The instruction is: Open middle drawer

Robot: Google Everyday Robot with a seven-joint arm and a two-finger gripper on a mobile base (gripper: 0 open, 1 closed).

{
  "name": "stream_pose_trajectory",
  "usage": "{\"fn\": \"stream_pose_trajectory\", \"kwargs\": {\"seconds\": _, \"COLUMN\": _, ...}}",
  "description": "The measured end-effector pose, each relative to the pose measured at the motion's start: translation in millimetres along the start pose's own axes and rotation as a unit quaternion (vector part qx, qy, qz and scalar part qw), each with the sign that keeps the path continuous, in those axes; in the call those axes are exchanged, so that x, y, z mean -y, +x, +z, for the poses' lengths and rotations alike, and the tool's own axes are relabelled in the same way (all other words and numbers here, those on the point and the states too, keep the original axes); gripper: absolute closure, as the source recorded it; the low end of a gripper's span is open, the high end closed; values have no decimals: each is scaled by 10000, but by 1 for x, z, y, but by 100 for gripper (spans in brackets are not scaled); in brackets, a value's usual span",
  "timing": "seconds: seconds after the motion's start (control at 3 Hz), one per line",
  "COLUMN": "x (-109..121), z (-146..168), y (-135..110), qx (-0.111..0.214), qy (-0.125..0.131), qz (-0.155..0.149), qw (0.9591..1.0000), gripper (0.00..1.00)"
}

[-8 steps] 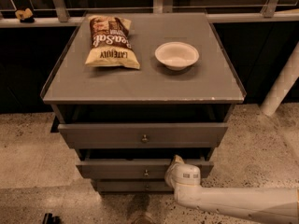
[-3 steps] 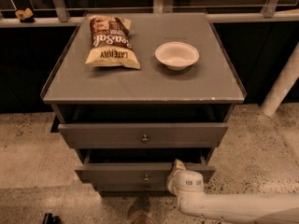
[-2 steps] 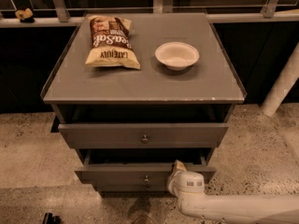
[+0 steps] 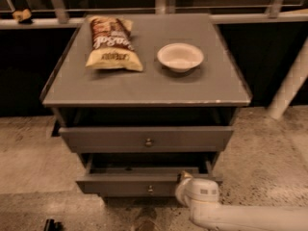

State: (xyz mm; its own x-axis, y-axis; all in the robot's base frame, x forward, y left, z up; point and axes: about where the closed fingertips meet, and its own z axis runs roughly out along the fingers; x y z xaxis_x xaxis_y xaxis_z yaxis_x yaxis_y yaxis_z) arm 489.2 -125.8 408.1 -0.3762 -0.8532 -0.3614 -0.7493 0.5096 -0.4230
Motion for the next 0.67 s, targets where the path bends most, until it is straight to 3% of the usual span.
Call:
{"fn": "stream_pose_trajectory", "kwargs": {"seconds": 0.33, "x": 0, "z": 0, "y": 0, "qx": 0, "qy": 0, "qz": 0, "qw": 10000, "gripper": 100}}
{"fn": "stream_pose_trajectory", "kwargs": {"seconds": 0.67, "x": 0, "z": 0, "y": 0, "qx": 0, "qy": 0, "qz": 0, "qw": 10000, "gripper": 81}}
